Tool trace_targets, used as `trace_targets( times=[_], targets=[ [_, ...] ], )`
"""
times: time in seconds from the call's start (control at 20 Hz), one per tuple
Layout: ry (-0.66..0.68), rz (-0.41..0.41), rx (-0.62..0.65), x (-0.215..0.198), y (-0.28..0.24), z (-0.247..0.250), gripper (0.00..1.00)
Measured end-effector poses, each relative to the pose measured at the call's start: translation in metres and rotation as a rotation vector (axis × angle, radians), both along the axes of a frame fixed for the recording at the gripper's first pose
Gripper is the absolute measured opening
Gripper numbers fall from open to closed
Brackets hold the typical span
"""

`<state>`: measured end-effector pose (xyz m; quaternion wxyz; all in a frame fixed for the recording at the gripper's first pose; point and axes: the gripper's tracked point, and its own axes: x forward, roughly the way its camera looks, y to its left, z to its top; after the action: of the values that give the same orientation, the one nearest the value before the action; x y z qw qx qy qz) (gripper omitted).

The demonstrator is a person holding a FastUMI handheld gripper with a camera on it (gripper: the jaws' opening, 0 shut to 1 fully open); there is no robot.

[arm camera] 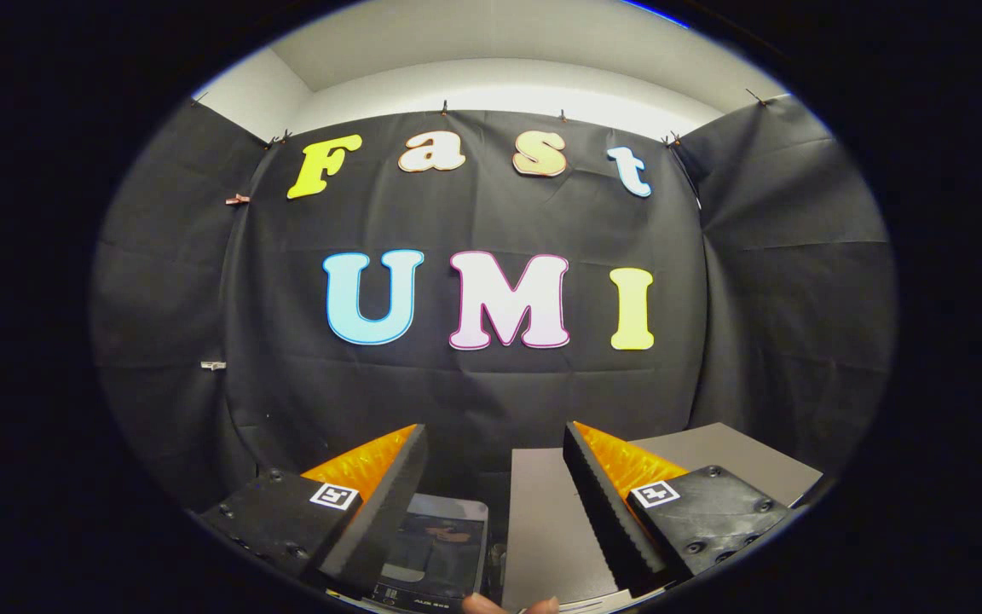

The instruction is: Put the clothes into the washing machine and then close the washing machine lid.

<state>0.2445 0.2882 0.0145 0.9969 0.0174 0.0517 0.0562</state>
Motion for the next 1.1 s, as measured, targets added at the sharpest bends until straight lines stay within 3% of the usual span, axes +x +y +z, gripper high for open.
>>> trace_targets(
  times=[1.1],
  targets=[
    [0.014,-0.007,-0.02,0.0056,0.0049,-0.0105,1.0]
  ],
)
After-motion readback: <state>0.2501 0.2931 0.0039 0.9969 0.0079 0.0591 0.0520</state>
